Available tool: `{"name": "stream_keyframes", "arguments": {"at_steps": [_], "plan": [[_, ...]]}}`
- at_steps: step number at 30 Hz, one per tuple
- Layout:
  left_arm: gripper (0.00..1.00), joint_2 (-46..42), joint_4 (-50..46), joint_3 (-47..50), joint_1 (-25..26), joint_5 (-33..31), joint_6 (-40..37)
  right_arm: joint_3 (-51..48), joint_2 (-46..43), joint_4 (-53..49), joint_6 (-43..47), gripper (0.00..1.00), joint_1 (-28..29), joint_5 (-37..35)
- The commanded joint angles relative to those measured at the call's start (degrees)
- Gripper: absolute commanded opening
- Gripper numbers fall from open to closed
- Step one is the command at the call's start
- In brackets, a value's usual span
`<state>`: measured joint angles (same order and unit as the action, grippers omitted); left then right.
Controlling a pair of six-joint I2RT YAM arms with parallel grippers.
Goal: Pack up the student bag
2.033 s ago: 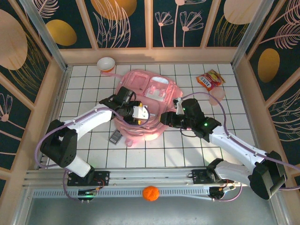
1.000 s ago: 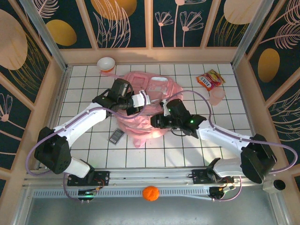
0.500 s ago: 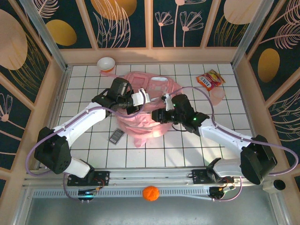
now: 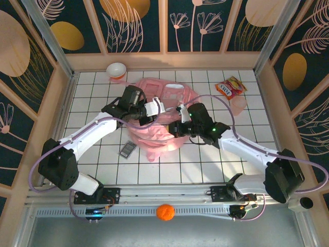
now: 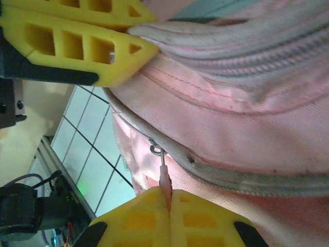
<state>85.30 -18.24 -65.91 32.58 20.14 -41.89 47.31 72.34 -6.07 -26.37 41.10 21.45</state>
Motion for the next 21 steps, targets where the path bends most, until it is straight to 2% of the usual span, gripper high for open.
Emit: {"name": "stream_keyframes", "arguments": {"at_steps": [1, 5, 11, 12, 15, 16, 18, 21], "plan": [[0.00, -0.5, 1.9, -1.5, -0.4, -0.3, 0.0, 1.0, -2.9, -7.5, 2.1, 0.00, -2.2, -6.1], [0.00, -0.7, 1.2, -0.7, -1.1, -1.1, -0.3, -0.2, -4.7, -9.9, 2.8, 0.00, -4.9, -5.4], [0.00, 0.3, -1.1, -1.4, -1.1, -0.3, -0.5, 0.2, -4.5, -8.4, 2.8, 0.00, -4.4, -0.3], [0.06, 0.6, -2.0, -2.2, -1.1, 1.3, 0.4, 0.3, -4.4, -7.2, 2.3, 0.00, -3.9, 0.7], [0.39, 0.0, -5.0, -3.8, -1.0, 5.7, 2.9, 0.8, -3.9, -4.8, -0.1, 0.00, -3.0, 3.2], [0.46, -0.8, -5.5, -3.4, -0.9, 6.2, 3.6, 1.1, -3.5, -4.4, -0.9, 0.00, -3.0, 3.9], [0.54, -3.3, -6.3, -1.7, 0.0, 6.1, 3.9, 1.7, -2.7, -4.3, -2.6, 0.00, -2.8, 4.6], [0.58, -7.8, -6.3, 2.9, 2.4, 4.8, 4.4, 3.0, -1.4, -4.7, -4.3, 0.00, -2.6, 5.8]]}}
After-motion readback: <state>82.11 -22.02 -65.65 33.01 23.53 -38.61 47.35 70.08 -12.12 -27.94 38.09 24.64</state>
